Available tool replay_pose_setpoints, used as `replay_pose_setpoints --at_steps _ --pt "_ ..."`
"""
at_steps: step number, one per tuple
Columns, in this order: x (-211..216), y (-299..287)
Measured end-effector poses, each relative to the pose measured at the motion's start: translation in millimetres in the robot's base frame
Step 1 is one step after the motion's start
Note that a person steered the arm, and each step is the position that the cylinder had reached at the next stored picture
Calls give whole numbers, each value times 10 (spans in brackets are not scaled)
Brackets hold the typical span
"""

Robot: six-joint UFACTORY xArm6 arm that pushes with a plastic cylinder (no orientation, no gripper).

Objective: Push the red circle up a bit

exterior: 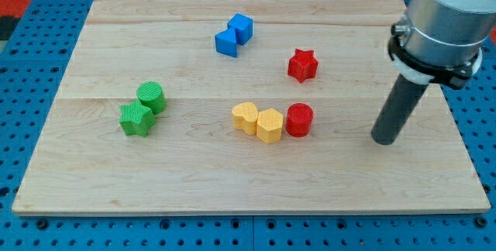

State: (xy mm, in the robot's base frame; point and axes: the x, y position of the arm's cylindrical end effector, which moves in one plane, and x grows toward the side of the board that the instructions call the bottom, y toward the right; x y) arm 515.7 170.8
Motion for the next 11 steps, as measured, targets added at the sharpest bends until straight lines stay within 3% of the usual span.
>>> replay_pose_setpoints --at_steps 4,8,11 --pt "83 -773" --pt "-130 -828" --pt "-2 -969"
